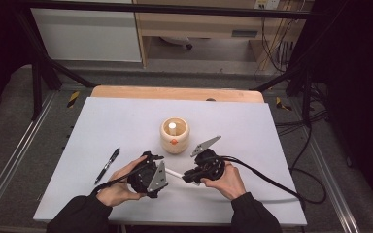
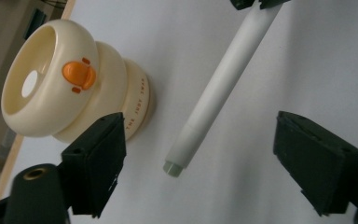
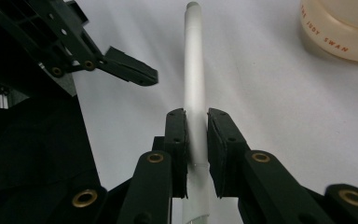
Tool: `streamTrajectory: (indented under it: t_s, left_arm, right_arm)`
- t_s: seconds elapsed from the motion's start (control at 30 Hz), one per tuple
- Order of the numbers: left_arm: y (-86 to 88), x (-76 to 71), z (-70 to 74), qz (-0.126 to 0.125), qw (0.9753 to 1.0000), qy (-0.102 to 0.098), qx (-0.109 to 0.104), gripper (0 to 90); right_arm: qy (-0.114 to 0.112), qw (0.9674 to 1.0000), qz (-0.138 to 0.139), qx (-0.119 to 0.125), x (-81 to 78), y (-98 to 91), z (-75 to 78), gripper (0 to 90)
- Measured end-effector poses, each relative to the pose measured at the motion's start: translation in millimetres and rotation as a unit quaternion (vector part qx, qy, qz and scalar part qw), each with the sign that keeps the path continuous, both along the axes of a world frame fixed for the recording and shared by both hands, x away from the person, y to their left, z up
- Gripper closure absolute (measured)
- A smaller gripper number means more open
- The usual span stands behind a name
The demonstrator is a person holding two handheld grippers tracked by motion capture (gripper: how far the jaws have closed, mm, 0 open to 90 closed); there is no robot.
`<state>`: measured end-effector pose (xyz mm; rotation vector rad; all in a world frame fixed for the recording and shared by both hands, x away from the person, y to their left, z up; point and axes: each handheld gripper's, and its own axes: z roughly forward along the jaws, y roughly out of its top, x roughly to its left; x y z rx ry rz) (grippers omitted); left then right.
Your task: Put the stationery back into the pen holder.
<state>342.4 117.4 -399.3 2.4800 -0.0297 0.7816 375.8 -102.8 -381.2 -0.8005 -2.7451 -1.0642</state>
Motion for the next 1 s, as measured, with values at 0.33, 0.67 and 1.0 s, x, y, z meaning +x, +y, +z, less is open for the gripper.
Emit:
streamTrajectory:
  t_s: [0.33,0.67,1.0]
  left_arm:
    - [-12.2,-5.2,-3.9,-0.044,0.9975,-0.048,0.026,39.1]
    - [-19.7,-7.6,-6.0,-0.070,0.9927,-0.086,0.048,53.2]
    - [-21.3,-10.4,-6.5,-0.098,0.9873,-0.113,0.054,65.1]
  right_arm:
    - [0.007,0.9999,0.004,-0.009,1.9,11.3,4.1,78.8]
    - [0.008,0.9999,0.008,-0.011,1.7,17.8,9.1,78.8]
    - [0.012,0.9999,0.005,-0.010,1.8,18.3,9.9,78.8]
